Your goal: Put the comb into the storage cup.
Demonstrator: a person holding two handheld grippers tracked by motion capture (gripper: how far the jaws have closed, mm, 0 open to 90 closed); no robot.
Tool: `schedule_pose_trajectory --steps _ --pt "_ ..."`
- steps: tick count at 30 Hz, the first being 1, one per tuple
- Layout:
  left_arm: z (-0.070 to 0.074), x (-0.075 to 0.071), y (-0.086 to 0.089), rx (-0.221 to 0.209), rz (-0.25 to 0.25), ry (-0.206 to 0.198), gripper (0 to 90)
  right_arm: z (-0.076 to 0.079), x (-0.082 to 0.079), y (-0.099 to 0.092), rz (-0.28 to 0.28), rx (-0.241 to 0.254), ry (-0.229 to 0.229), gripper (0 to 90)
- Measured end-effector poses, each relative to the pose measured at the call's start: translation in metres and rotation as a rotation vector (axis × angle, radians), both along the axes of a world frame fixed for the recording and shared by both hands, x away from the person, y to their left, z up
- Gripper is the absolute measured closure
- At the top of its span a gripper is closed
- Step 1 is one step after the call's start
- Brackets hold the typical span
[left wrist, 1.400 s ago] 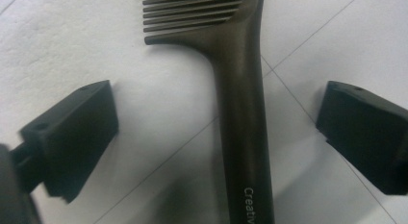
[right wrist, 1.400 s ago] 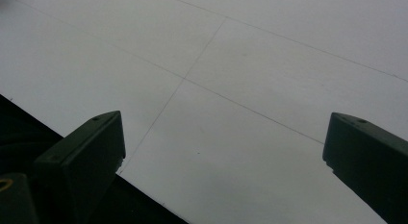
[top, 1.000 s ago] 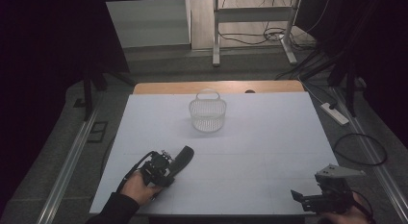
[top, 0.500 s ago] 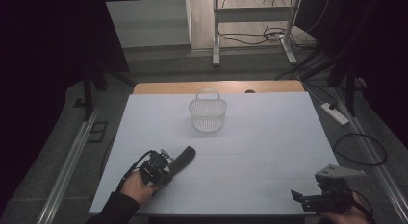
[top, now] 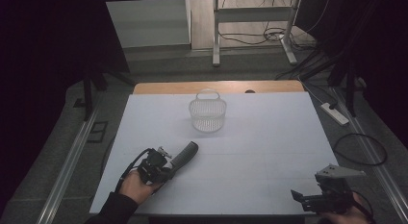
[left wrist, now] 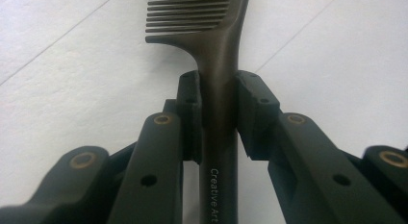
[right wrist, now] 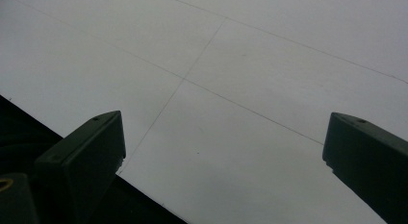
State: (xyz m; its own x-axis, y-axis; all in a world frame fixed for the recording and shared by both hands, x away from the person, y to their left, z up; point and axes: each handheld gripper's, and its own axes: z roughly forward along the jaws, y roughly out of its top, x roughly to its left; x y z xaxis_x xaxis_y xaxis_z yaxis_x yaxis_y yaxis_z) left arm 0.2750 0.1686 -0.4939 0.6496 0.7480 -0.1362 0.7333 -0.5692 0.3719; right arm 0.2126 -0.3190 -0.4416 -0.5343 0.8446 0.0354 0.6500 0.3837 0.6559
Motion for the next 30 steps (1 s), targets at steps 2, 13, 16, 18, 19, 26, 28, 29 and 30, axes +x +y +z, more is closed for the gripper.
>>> schedule_pose_trajectory --steps 2,13,16,18,19,26,28,29,30 --pt "0.001 -0.001 0.0 -0.003 -0.002 -0.012 72.7 0.0 0.0 0.0 0.001 0.0 -0.001 1.5" --pt "0.011 -0.005 0.004 -0.088 -0.003 -0.068 72.7 0.001 -0.001 -0.001 0.0 0.007 -0.005 1.5" --pt "0.013 -0.006 0.005 -0.106 -0.003 -0.084 72.7 0.001 -0.001 -0.001 0.0 0.009 -0.007 1.5" --pt "0.015 -0.006 0.007 -0.125 -0.002 -0.094 72.7 0.001 -0.001 -0.001 0.001 0.01 -0.008 1.5" --pt "0.015 -0.006 0.007 -0.13 0.0 -0.097 72.7 0.001 -0.001 -0.001 0.002 0.01 -0.01 1.5" --pt "0.018 -0.008 0.007 -0.158 -0.015 -0.109 72.6 0.001 -0.001 -0.001 0.006 0.014 -0.015 1.4" --pt "0.019 -0.009 0.006 -0.163 -0.018 -0.117 72.6 0.002 -0.001 -0.001 0.008 0.015 -0.017 1.3" --pt "0.02 -0.009 0.006 -0.167 -0.019 -0.123 72.6 0.002 -0.002 -0.001 0.009 0.015 -0.018 1.2" --pt "0.02 -0.01 0.006 -0.169 -0.019 -0.127 72.6 0.002 -0.002 0.0 0.011 0.015 -0.018 1.0"
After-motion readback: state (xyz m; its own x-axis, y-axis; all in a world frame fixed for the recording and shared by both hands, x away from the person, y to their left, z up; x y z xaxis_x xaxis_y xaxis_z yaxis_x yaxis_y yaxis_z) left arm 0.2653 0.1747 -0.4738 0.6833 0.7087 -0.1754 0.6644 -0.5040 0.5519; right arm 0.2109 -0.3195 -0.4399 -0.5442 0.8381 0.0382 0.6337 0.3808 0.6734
